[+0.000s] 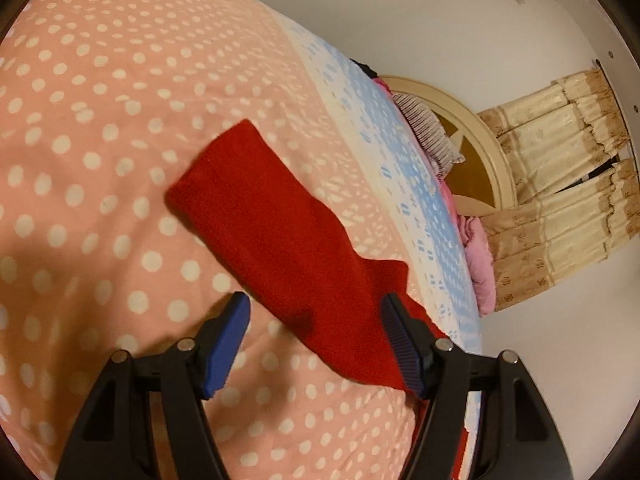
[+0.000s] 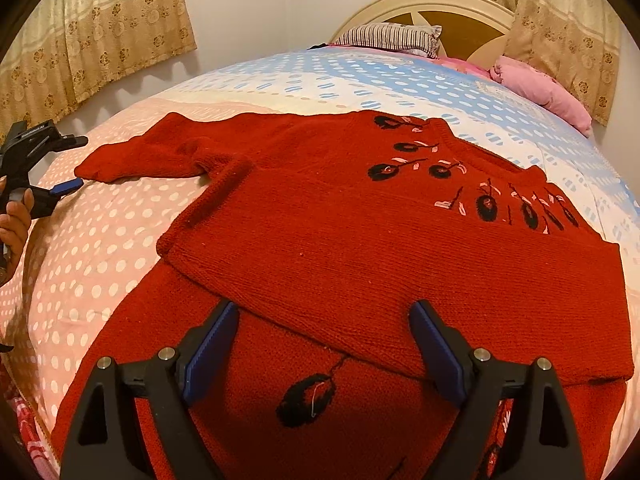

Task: Fold small clothes
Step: 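Move the left gripper to the other sleeve cuff and grasp it, then lift the sleeve with the left gripper and fold it over the body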

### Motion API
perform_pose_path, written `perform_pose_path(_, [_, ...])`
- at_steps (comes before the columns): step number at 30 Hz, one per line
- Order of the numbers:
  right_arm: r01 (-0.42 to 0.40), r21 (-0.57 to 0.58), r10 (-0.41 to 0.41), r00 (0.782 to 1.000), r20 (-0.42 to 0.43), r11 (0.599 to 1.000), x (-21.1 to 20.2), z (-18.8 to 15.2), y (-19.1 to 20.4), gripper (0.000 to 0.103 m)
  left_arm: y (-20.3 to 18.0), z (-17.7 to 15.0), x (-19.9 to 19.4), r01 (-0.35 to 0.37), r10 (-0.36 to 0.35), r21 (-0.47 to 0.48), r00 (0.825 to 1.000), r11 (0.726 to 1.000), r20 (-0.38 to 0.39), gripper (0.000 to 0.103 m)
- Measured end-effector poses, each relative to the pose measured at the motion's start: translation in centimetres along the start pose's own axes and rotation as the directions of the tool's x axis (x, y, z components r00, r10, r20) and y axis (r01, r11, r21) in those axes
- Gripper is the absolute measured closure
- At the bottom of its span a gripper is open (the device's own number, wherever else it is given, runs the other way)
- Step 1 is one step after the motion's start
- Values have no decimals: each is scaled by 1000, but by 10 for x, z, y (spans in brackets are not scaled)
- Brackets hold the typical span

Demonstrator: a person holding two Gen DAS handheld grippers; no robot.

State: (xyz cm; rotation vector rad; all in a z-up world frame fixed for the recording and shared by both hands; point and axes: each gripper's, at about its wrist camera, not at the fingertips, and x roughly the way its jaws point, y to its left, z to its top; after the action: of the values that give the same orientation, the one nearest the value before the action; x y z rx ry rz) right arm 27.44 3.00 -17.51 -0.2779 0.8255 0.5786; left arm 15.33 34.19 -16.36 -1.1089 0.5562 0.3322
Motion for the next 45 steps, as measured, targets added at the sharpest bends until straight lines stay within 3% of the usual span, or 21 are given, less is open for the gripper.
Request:
perform_pose_path(13, [14, 14, -14, 1000, 7, 1000, -1, 0, -1, 14, 2, 12, 8, -24, 22, 22, 996, 999, 86, 34])
perform_pose_path(18, [18, 20, -18, 1000, 9, 1000, -1, 1, -1, 14, 7, 16, 8, -48, 43, 48, 994, 998, 105, 59])
perform_pose_path(20, [20, 22, -20, 1000, 10, 1000, -1, 0, -1, 14, 16, 20, 8, -50, 46, 36, 993, 998, 108, 78])
perform_pose_path(22, [21, 22, -21, 1000, 10, 1000, -1, 0, -1, 13, 25, 24, 8, -50, 48, 22, 993, 998, 107, 90])
perform_pose_path(25, [21, 22, -21, 1000, 10, 1000, -1, 0, -1, 13, 30, 25, 4, -38, 33, 46, 994, 998, 102, 97])
perform_pose_path(33, [21, 22, -21, 1000, 10, 1000, -1, 0, -1, 13, 13, 25, -25, 10, -26, 109, 988, 994, 152, 98])
perform_pose_path(45, [15, 47, -16, 1000, 19, 999, -4, 1, -5, 13, -50, 26, -59, 107, -146, 206, 973, 973, 180, 98])
